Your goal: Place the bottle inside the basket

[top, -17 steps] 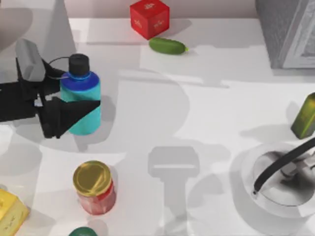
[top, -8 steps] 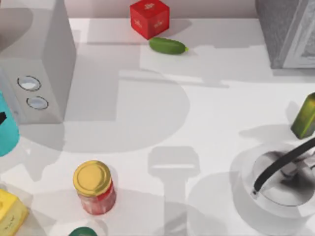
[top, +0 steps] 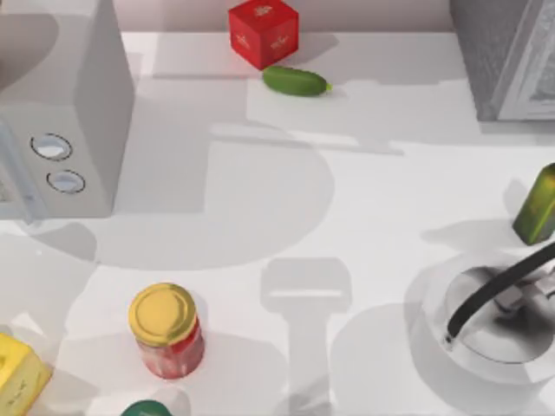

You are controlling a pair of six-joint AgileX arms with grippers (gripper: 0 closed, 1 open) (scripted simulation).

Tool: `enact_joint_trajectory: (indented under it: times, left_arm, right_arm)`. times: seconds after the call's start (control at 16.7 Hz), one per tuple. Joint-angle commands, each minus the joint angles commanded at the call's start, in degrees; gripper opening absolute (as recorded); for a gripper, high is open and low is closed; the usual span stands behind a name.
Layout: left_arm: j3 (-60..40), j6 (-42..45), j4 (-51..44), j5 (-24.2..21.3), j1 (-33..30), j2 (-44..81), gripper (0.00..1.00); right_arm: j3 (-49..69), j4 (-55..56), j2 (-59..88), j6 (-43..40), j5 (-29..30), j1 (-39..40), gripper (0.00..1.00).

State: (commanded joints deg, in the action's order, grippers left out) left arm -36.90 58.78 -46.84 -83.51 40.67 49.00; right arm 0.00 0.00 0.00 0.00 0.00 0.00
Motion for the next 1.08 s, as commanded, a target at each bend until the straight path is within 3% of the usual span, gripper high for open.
enact_joint_trajectory:
  times: [0.24, 0.48, 1.08]
  left_arm:
    - [-0.8, -0.22, -0.09, 0.01, -0.28, 0.76, 0.0]
    - [-9.3, -2.91, -2.28, -0.9, -0.6, 7.3, 0.0]
    - [-58.9, -13.57, -10.64, -2.38, -1.08, 38.55, 0.0]
  right_arm:
    - [0.0, 0.0, 0.0, 0.0, 0.0, 0.0, 1.0]
    - [0.0, 0.0, 0.0, 0.0, 0.0, 0.0, 1.0]
    - [0.0, 0.0, 0.0, 0.0, 0.0, 0.0, 1.0]
